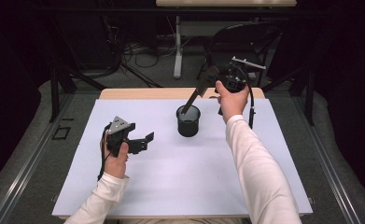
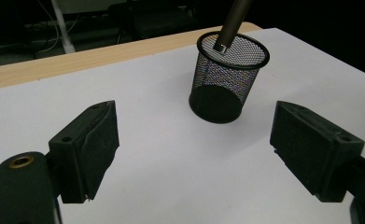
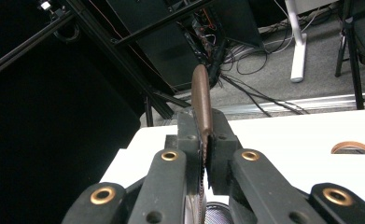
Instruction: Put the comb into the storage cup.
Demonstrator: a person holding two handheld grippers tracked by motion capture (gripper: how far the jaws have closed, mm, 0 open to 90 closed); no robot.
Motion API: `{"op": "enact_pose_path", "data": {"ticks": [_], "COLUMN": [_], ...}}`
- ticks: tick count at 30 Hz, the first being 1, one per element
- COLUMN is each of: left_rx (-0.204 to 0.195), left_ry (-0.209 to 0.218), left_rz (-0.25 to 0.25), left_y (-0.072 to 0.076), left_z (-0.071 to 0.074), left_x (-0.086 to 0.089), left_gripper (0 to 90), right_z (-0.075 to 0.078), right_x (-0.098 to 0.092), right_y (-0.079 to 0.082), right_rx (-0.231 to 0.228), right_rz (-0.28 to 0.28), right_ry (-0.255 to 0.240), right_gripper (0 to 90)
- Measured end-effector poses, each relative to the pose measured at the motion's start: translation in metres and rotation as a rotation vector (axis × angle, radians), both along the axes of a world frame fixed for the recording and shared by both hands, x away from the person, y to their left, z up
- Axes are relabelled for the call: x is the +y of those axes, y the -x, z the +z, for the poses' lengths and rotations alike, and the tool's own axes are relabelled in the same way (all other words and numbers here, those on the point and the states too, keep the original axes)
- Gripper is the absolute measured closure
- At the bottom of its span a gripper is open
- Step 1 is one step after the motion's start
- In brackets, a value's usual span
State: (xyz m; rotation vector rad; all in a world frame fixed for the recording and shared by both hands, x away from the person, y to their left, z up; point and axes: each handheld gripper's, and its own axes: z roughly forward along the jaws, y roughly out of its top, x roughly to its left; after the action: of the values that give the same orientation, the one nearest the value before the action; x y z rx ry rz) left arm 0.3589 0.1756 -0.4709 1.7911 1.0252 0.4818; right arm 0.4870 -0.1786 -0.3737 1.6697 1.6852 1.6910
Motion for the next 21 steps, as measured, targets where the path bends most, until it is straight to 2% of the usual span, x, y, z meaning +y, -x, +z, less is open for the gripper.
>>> {"op": "enact_pose_path", "data": {"ticks": [21], "left_rx": [0.001], "left_ry": [-0.002], "left_rz": [-0.001], "left_y": [0.000], "left_z": [0.000], "left_x": [0.000], "left_gripper": [15.7], "right_z": [-0.020], "right_x": [0.005], "right_y": [-0.004], "right_rx": [0.030], "right_rz": [0.000], "right_ry": [0.007], "right_gripper": [86.6]}}
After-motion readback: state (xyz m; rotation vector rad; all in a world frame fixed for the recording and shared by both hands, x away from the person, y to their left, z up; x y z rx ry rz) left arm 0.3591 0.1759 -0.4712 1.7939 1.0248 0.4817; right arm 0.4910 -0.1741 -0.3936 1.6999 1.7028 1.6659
